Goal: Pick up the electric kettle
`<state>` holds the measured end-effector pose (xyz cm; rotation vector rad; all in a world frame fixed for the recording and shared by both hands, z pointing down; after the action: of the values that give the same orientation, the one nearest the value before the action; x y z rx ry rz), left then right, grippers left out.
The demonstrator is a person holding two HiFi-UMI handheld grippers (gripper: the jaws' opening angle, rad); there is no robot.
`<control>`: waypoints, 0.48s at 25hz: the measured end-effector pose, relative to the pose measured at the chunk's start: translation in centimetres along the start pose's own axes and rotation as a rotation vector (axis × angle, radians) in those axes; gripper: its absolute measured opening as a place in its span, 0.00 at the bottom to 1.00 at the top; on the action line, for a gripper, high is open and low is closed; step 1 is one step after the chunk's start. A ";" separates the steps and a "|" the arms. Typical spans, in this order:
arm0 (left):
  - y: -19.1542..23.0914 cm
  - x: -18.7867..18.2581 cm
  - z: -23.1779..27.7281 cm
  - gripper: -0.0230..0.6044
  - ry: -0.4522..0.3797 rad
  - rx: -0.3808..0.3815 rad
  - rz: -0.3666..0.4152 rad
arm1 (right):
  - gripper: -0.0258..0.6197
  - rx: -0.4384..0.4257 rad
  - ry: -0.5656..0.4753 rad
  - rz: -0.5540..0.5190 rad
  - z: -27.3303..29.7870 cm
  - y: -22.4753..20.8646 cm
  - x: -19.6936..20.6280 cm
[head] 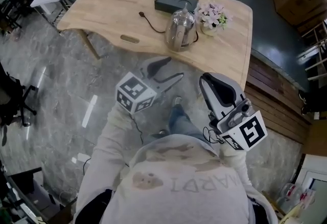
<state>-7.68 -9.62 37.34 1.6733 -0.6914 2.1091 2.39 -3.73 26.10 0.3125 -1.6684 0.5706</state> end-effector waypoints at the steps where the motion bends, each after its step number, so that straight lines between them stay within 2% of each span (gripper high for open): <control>1: 0.8 0.4 0.5 0.42 0.007 0.003 -0.006 | 0.09 0.000 0.002 0.003 0.4 -0.6 0.0; 12: 9.3 7.4 7.3 0.43 0.161 0.069 -0.062 | 0.09 0.061 0.032 0.032 3.9 -9.6 -0.5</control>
<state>-8.77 -21.64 44.42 1.5178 -0.5173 2.2170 4.10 -13.92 27.12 0.3205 -1.6296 0.6483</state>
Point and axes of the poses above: the fingertips, and each gripper's own axes: z forward along the fingers, y to its left, x out of its underside, the point moved 3 cm from there along -z, backward along the fingers, and after that the axes turned 14 degrees about z, right-handed, at the moved point
